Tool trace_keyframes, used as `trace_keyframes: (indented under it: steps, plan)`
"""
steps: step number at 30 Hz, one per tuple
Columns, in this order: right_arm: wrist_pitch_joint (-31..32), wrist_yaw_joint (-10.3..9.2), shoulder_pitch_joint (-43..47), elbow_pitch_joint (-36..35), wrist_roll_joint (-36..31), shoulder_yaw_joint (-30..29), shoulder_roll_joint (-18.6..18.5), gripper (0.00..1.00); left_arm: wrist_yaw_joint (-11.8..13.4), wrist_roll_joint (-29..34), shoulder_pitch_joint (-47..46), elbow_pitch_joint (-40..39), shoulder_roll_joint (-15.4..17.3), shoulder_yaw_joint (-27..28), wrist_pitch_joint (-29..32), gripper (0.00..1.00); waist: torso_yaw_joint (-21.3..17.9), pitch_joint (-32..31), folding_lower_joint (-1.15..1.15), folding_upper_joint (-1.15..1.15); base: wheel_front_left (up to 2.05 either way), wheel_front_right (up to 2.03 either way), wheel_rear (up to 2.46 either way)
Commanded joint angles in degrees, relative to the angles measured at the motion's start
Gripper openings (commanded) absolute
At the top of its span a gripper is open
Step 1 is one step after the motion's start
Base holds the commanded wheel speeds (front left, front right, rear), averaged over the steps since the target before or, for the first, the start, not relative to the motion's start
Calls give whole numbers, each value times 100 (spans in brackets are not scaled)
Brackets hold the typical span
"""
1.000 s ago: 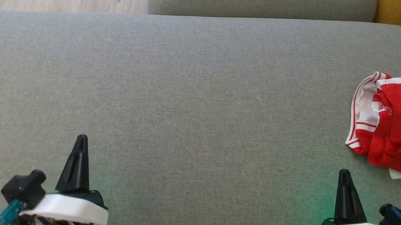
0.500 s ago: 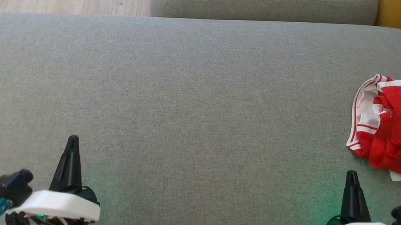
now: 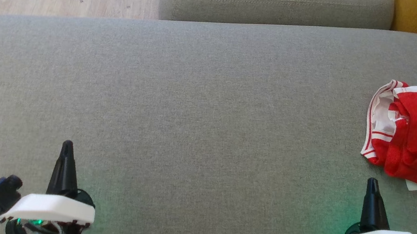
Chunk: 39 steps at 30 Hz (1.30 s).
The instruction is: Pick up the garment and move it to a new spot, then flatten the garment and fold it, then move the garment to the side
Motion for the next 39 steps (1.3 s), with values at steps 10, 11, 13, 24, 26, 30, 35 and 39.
trace_keyframes:
  steps: [10, 11, 13, 24, 26, 30, 35, 39]
  plan:
    - [161, 18, -285, -267, 746, -50, -69, 0, -75, -636, -262, -175, 49, 224, 173, 0, 27, -37, 0, 0, 0, 0, 0]
    - [175, 19, -287, -272, 810, -55, -70, 0, -79, -692, -264, -175, 49, 237, 190, 0, 30, -40, 0, 0, 0, 0, 0]
    - [189, 19, -288, -276, 874, -61, -70, 0, -84, -747, -266, -175, 50, 249, 207, 0, 32, -44, 0, 0, 0, 0, 0]
    - [362, 23, -311, -332, 1634, -130, -76, 0, -134, -1409, -290, -172, 56, 395, 407, 0, 63, -87, 0, 0, 0, 0, 0]
    - [391, 24, -314, -342, 1761, -142, -77, 0, -142, -1520, -294, -172, 56, 419, 440, 0, 68, -94, 0, 0, 0, 0, 0]
    - [450, 25, -322, -360, 2014, -166, -78, 0, -159, -1740, -302, -171, 58, 469, 508, 0, 79, -108, 0, 0, 0, 0, 0]
    - [523, 27, -332, -384, 2331, -196, -79, 0, -180, -2016, -312, -170, 60, 531, 593, 0, 92, -126, 0, 0, 0, 0, 0]
    - [583, 29, -339, -402, 2584, -221, -80, 0, -196, -2236, -320, -169, 61, 581, 660, 0, 102, -140, 0, 0, 0, 0, 0]
